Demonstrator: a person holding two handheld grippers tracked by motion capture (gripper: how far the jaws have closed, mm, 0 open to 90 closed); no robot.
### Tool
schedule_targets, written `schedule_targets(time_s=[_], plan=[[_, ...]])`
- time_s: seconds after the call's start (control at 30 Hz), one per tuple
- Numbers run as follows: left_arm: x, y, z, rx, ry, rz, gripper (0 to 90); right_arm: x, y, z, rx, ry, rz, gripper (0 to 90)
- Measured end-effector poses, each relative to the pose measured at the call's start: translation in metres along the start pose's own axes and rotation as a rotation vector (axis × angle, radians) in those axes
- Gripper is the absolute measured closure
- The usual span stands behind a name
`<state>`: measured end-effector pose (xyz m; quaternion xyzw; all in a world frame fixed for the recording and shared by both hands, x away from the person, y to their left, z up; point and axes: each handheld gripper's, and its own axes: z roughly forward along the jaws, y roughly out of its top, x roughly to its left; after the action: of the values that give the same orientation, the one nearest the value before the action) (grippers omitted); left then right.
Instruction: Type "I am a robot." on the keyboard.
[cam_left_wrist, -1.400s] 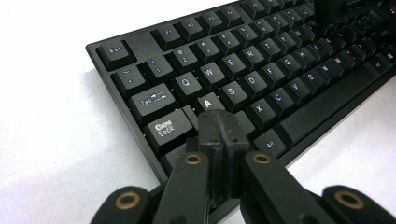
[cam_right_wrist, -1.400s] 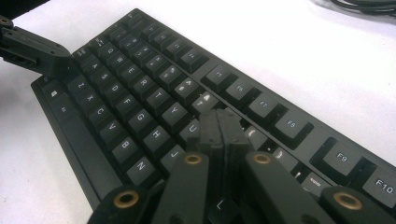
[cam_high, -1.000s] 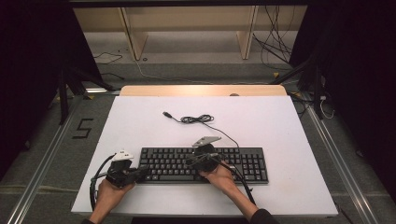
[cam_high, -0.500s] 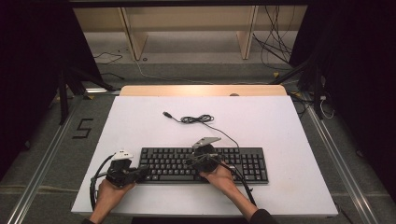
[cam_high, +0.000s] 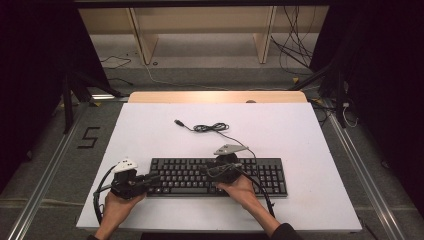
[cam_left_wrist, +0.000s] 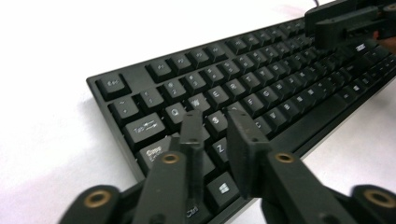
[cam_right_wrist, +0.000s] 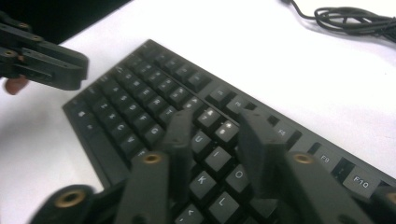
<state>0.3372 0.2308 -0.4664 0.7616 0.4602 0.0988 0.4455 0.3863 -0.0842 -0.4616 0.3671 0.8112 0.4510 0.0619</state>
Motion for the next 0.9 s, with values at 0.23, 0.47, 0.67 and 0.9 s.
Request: schedule_targets(time_s=[0.23, 0.47, 0.67, 0.9], plan=[[-0.001, 0.001, -0.002, -0.046, -0.044, -0.013, 53.8, 0.003, 0.0, -0.007, -0.023, 0.016, 0.001, 45.5], [-0.002, 0.002, -0.004, -0.094, -0.059, -0.011, 39.6, 0.007, 0.0, -0.012, -0.034, 0.032, -0.007, 38.9], [-0.002, 0.003, -0.008, -0.144, -0.059, -0.016, 32.9, 0.011, -0.001, -0.015, -0.034, 0.049, -0.019, 36.5], [-0.002, 0.003, -0.01, -0.164, -0.06, -0.02, 29.6, 0.018, -0.004, -0.017, -0.035, 0.068, -0.042, 42.5]])
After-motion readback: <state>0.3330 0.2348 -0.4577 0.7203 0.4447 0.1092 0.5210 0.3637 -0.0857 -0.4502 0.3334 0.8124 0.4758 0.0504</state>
